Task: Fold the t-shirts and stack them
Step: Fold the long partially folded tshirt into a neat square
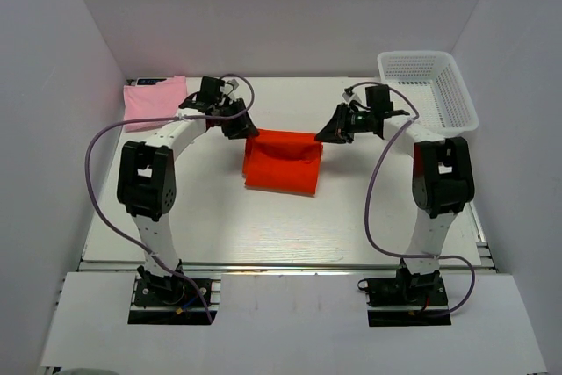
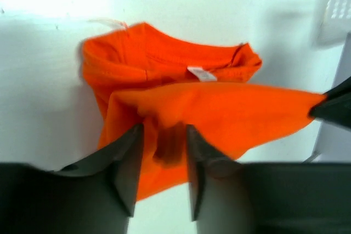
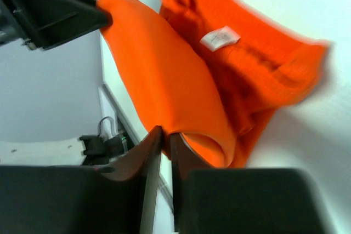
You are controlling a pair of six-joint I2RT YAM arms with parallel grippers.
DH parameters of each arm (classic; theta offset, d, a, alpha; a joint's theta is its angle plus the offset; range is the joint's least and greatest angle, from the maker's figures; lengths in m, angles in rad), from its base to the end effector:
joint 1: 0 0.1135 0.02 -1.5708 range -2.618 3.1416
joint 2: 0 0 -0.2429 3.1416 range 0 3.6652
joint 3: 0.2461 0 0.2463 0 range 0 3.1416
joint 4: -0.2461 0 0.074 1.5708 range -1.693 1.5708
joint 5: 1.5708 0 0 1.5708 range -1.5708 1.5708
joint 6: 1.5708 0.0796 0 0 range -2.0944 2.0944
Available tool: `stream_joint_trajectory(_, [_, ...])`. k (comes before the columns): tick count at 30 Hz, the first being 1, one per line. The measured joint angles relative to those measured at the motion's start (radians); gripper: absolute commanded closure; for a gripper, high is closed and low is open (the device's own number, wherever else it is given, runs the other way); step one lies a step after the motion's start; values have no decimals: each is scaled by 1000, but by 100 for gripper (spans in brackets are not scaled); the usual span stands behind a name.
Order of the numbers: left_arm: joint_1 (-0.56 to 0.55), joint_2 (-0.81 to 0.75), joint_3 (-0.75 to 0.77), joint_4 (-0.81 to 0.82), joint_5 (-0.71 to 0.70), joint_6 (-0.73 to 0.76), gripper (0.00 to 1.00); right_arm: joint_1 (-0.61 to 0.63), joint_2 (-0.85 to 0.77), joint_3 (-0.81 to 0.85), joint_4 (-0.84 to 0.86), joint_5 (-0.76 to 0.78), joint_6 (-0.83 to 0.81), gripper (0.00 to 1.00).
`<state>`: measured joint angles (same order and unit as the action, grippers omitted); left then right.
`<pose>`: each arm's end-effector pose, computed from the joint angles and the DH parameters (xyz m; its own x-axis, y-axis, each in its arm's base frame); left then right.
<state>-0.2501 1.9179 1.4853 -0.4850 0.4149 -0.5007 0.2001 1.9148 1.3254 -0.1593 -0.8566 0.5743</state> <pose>0.4125 -0.1385 0.1796 -0.8977 -0.2241 -0.3795 0.0376 0.8190 -0.5726 0.4058 0.1437 0.1734 -0.9255 0.1754 -0.3356 -0.2024 0.5201 0.8298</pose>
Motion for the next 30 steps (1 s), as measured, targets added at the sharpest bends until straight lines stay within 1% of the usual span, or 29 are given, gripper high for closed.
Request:
stream_joint_trajectory(1, [3,18,14,3,5,6,29,-1,17,19,-6,12,0,65])
stream_joint_trajectory(2, [7,35,26,11,11,13,2,-3,34,39,-7,24,5,32])
stream_joint_trajectory(3, [13,48,38,16,18,15,0,-6,52,64,-18,39,5,27])
stream_joint_trajectory(4, [19,59,51,19,21,13,0,-9,73,93,-24,53,-2,12])
stream_joint_trajectory(5, [26,70,67,20,21,14,0,-13,96,130,-33,71,-8,10])
stream_joint_trajectory(9, [41,102,146,18,21,43,0,-21,156,265,-93,138,-60,10])
stream_joint_trajectory(12, [44,93,140,34,16,83,0,-20,135,270,-112,179,-104,10])
stream_joint_trajectory(16, [24,80,71,45,11,174,0,-8,57,186,-133,241,-158,10])
stream_joint_trajectory(21, [-28,80,-5,8,-27,288,0,24,-40,45,-153,279,-224,10])
stream_joint_trajectory(25, [-72,80,-19,0,-42,353,0,39,-69,-46,-151,280,-247,10])
stream_joint_trajectory(27, [-91,82,-19,-6,-73,373,0,39,-86,-97,-149,277,-249,10])
stream_joint_trajectory(28, [-101,84,-16,-14,-92,378,5,38,-97,-125,-143,277,-251,10])
stream_joint_trajectory(30, [-117,97,-4,-31,-137,384,8,35,-134,-183,-139,276,-250,10])
